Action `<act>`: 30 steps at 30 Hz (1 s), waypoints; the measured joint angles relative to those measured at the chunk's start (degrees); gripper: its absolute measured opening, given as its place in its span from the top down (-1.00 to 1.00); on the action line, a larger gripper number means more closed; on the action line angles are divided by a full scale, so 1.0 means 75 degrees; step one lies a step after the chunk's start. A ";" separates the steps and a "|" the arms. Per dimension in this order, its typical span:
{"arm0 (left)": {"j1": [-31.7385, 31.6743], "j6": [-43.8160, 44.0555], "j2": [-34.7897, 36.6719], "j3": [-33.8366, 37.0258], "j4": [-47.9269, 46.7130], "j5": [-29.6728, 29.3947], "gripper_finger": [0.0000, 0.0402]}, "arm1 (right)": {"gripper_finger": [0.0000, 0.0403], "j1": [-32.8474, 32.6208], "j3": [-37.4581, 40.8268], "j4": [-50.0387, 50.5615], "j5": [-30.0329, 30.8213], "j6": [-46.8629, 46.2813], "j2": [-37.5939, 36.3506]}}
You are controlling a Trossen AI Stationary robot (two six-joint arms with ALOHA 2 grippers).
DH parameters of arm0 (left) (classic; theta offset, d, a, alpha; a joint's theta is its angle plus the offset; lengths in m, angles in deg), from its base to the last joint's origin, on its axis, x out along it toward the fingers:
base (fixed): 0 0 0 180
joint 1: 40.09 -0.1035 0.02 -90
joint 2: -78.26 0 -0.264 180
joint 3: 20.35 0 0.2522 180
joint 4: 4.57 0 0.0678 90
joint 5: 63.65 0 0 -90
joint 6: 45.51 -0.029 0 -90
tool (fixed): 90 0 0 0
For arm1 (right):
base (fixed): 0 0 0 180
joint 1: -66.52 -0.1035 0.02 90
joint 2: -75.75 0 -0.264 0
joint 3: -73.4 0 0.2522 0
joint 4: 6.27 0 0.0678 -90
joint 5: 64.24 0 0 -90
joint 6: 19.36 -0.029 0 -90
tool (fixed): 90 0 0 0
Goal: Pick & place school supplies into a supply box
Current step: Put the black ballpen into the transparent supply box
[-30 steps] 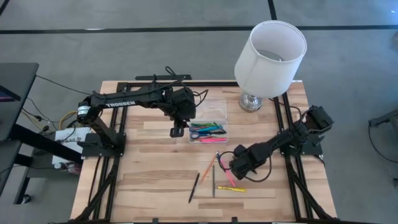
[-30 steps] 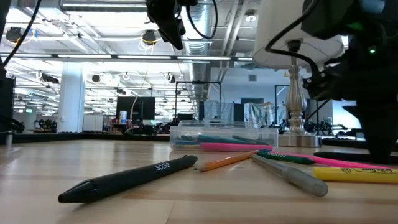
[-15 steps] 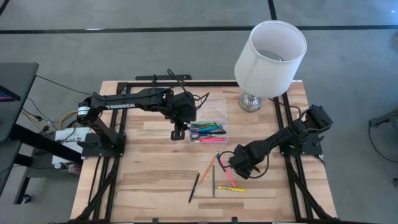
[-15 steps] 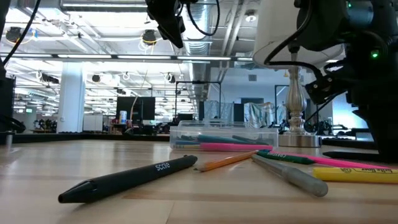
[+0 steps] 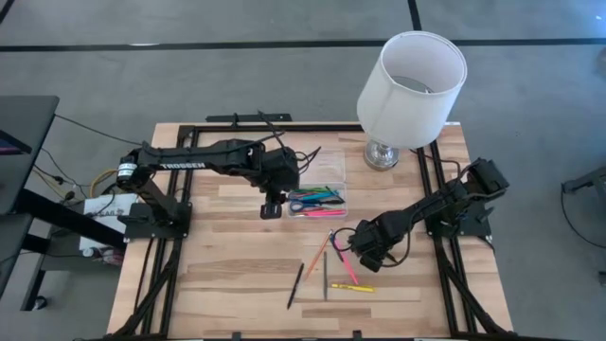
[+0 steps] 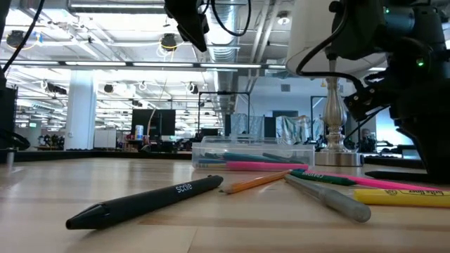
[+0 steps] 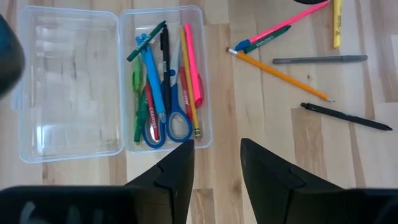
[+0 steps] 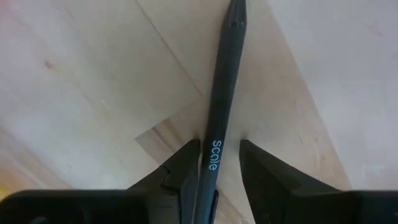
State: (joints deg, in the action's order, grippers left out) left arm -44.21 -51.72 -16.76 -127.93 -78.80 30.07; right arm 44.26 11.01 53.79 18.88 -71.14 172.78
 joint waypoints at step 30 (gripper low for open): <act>0.0208 0.0872 0.1031 0.1957 0.0162 -0.0815 0.38 | 0.95 -0.0016 -0.0520 0.0486 0.0387 0.0667 0.0089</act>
State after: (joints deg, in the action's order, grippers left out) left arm -42.64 -45.19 -9.03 -113.26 -77.58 23.96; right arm 44.13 7.11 57.43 21.79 -66.14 173.45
